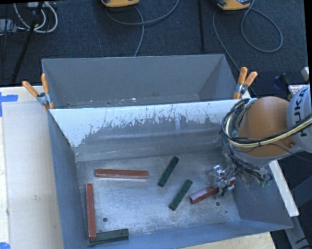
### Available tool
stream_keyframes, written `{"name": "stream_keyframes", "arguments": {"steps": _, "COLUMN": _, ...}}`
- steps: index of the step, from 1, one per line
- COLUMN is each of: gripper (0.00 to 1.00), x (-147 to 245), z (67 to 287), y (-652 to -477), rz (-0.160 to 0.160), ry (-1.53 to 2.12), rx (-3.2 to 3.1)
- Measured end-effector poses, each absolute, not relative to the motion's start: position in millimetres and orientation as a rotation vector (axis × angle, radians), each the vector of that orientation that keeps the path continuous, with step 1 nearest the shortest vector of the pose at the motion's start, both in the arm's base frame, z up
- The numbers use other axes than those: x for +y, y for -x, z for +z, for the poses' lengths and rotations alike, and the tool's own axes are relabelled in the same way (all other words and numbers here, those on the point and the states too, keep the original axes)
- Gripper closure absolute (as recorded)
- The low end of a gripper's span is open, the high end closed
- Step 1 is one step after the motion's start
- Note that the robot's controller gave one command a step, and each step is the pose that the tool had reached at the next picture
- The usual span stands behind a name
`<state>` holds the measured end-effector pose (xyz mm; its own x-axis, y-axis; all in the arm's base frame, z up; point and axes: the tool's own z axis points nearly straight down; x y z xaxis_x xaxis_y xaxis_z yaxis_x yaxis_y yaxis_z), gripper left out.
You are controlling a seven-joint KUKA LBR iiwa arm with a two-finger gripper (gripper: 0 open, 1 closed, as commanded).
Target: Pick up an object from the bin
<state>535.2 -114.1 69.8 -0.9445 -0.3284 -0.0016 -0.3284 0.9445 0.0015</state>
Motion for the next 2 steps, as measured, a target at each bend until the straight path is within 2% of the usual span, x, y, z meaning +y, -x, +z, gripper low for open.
{"name": "stream_keyframes", "arguments": {"steps": 1, "gripper": 1.00, "x": -105, "z": 218, "y": -552.9, "rz": -0.004, "ry": 0.703, "rx": 3.053}}
{"name": "stream_keyframes", "arguments": {"steps": 2, "gripper": 1.00, "x": -102, "z": 273, "y": -561.9, "rz": -0.003, "ry": 0.608, "rx": 3.074}}
